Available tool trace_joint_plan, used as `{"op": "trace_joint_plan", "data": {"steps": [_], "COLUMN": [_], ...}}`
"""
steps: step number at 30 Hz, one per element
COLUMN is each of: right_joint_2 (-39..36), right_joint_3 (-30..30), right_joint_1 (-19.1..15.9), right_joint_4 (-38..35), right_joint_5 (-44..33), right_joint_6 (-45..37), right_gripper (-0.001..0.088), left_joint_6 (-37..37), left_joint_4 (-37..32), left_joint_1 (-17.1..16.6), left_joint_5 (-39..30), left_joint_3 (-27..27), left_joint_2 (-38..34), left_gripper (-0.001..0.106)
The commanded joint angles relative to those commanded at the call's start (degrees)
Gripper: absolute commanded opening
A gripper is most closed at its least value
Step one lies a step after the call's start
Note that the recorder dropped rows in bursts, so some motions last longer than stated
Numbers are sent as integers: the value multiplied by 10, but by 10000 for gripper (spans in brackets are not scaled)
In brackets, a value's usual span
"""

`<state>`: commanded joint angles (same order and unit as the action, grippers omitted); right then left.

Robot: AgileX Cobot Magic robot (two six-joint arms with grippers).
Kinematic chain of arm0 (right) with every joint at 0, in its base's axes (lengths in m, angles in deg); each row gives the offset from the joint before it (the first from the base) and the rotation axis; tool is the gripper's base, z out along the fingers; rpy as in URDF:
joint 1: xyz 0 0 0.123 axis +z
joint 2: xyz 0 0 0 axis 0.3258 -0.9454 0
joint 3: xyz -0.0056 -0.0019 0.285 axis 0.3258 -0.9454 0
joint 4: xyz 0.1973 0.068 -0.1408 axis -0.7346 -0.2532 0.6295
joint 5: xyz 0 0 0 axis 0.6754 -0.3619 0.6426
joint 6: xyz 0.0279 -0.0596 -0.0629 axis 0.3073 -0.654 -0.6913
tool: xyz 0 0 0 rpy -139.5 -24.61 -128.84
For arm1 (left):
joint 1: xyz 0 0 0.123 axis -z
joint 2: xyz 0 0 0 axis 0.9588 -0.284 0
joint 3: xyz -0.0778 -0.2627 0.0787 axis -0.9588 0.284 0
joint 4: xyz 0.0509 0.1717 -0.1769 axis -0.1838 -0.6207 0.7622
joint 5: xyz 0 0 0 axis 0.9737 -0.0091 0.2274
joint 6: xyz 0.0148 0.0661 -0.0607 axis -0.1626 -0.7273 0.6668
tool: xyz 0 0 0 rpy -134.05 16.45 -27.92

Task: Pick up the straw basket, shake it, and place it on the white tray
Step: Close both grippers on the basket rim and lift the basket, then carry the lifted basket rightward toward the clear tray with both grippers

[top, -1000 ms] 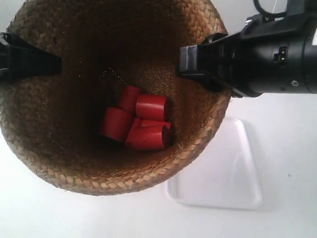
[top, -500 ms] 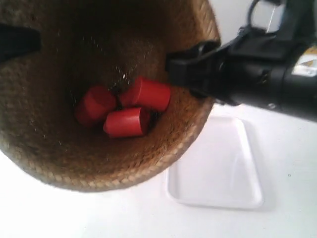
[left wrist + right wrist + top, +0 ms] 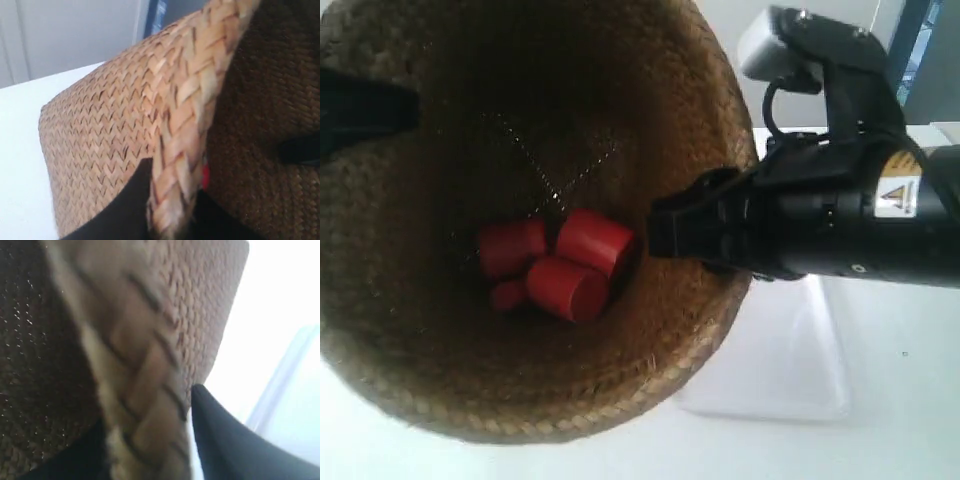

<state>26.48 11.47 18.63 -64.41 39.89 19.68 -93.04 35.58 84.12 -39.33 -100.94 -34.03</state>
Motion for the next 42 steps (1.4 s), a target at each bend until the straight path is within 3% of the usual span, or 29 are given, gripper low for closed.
{"op": "trace_joint_plan", "data": {"steps": [3,5,7,8,10,11,12,13,15,16,17,19,21,22,24,26,27,28,30,32,33,34,36,37,38,41,42], "right_joint_2": [-16,-67,-69,-44,4,39,54,58,15,-14,-26,4,65,89,89,27,4,-6,28,65,73,63,0,-25,-37,11,30], "right_joint_3": [-35,-44,-15,12,34,33,22,0,-43,-49,-40,-3,24,22,-11,-48,-51,-38,6,29,25,12,-28,-31,-15,46,51], "right_joint_1": [-16,-47,-49,-36,-10,4,9,8,-13,-23,-21,1,32,46,51,41,40,43,68,92,98,97,80,76,78,115,128], "right_joint_4": [151,222,185,153,124,130,161,235,419,492,503,424,334,327,417,571,599,571,420,335,353,430,649,691,669,442,408], "right_joint_5": [109,106,0,-71,-99,-67,-32,8,65,46,-10,-96,-81,-49,-32,-62,-86,-105,-105,-97,-93,-87,-89,-118,-147,-137,-117], "right_joint_6": [101,176,202,156,98,106,135,179,344,410,430,370,300,291,363,518,545,534,391,312,332,385,586,630,621,406,366], "right_gripper": [0,0,0,0,0,0,0,0,0,0,0,0,0,0,0,0,0,0,0,0,0,0,0,0,0,0,0], "left_joint_6": [-7,-4,16,9,0,-7,-11,-18,-32,-34,-33,-36,-34,-34,-43,-67,-67,-61,-68,-65,-71,-76,-107,-116,-116,-126,-125], "left_joint_4": [1,3,7,7,10,13,13,19,53,56,55,30,15,20,36,74,84,95,98,94,85,82,146,169,169,136,130], "left_joint_1": [0,0,0,1,1,1,1,1,1,1,1,1,1,1,1,1,1,1,1,1,1,1,1,1,-1,-2,-2], "left_joint_5": [85,134,78,28,-26,-21,7,46,125,138,118,45,6,14,50,108,110,89,6,-37,-13,20,117,120,87,-18,-20], "left_joint_3": [53,87,66,44,12,9,16,36,88,97,88,43,1,-4,26,73,76,67,21,-12,-9,11,67,75,67,7,-2], "left_joint_2": [-20,-59,-62,-46,-14,1,6,2,-37,-58,-64,-41,-2,10,3,-44,-58,-61,-33,-3,7,6,-42,-59,-63,-8,10], "left_gripper": [0,0,0,0,0,0,0,0,0,0,0,0,0,0,0,0,0,0,0,0,0,0,0,0,0,0,0]}}
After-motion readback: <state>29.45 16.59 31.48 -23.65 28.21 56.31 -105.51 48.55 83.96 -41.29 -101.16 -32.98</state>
